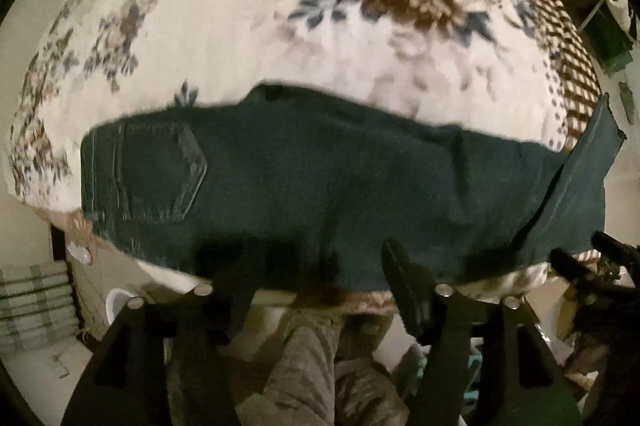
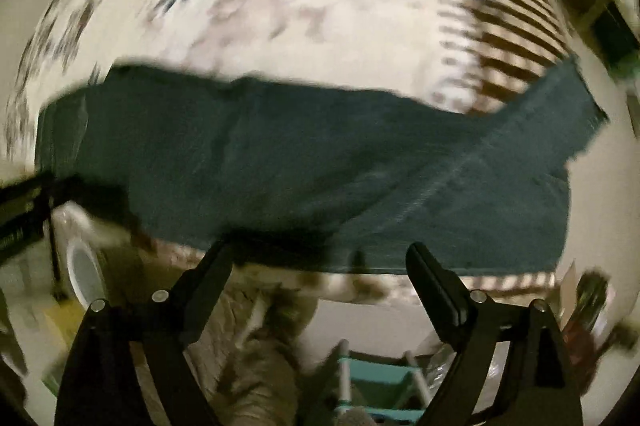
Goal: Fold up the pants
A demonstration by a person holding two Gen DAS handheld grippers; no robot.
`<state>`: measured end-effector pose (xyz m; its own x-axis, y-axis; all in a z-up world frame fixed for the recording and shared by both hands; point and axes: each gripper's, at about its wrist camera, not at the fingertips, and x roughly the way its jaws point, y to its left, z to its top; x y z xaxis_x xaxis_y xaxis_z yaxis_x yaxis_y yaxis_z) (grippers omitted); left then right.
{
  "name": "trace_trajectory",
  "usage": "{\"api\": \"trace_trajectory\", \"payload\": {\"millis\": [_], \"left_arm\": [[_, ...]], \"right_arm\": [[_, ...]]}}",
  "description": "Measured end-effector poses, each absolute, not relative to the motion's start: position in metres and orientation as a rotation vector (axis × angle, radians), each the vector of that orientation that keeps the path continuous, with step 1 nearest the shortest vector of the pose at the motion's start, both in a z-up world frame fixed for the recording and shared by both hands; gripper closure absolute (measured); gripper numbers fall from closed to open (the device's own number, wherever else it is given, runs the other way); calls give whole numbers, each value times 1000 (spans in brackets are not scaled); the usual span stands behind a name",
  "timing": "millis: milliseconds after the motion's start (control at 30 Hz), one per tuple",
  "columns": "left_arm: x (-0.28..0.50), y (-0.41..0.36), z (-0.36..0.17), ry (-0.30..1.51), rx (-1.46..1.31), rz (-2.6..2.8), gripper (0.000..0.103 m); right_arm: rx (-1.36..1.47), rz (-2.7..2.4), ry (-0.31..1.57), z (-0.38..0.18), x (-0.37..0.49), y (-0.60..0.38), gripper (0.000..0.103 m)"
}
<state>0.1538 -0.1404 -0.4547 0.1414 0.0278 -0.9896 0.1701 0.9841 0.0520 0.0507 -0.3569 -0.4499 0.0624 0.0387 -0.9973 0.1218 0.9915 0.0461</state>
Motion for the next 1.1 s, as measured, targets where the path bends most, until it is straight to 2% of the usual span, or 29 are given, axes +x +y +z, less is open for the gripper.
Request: {"api": "trace_trajectory", "payload": {"millis": [233,500,700,867,933,1000,1067,1100], "left_arm": [[185,-194,-469,1398,187,-152,40],[206,-255,-490,1410,218,-177,40],[212,-299,-509,1416,276,-200,40],[212,-327,-524,1427,317,-223,40],[211,-334,-525,1432,329,-239,40],[205,-339,-521,1426,338,-260,40],[196,-347,-516,1419,357,-278,40],[191,-349,-515,1413,382,-321,40]], "right_arm": [[345,-384,1423,-432,54,-462,12],[506,-636,1344,-448,85,-575,12],[610,-695,1322,-484,123,-609,12],[591,-711,1348,-527,163,-604,13],[530,-741,1354,-532,168,-598,21],[487,-787,1324,-525,161,-595,71],[530,-821,1280,-512,140,-596,94],[564,-859,1256,-503,121,-598,94]]}}
